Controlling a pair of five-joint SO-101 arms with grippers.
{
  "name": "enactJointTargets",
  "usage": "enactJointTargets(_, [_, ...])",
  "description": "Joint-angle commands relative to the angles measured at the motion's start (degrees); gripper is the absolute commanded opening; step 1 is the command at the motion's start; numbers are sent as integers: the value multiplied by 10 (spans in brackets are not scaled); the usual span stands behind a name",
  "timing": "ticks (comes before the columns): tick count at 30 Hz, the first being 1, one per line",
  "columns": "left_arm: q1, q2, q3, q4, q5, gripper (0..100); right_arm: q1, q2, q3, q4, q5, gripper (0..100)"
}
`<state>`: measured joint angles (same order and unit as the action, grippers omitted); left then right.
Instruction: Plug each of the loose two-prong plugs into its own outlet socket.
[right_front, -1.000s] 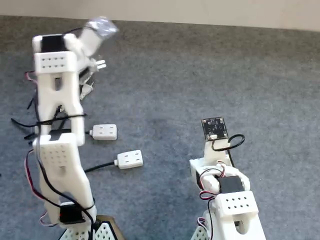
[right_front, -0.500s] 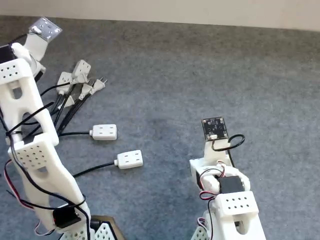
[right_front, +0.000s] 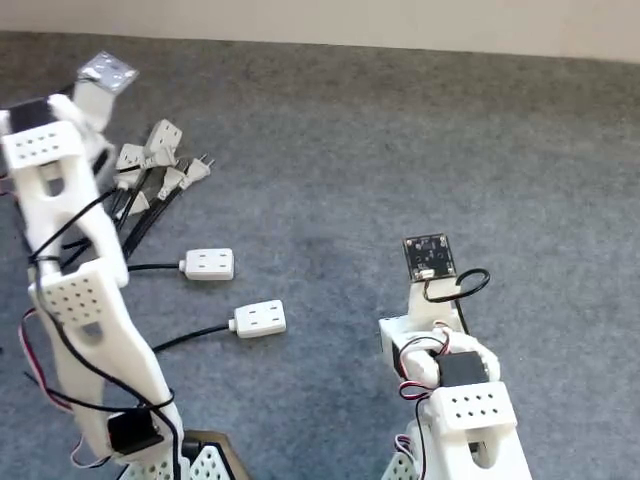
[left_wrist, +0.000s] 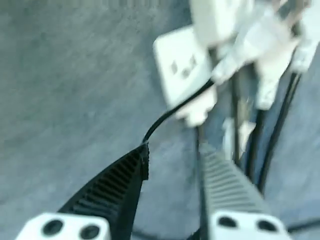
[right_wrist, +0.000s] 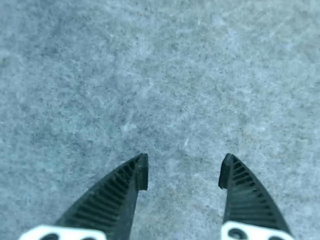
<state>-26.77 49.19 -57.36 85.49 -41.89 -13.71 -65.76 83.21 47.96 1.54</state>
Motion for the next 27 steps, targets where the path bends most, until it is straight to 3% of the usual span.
enactJointTargets(1, [58,10,-20,-25,75,226,4,-9,-7,2,4,231])
enactJointTargets(11, [80,42,-19,-98,101,212,4,-9,-7,5,5,231])
enactJointTargets(17, [81,100,-20,-151,101,148,4,-9,-7,5,5,231])
enactJointTargets(22, [90,81,-20,-148,101,0,4,-9,-7,5,5,231])
enactJointTargets(27, [90,15,-20,-88,101,4,4,-9,-7,5,5,231])
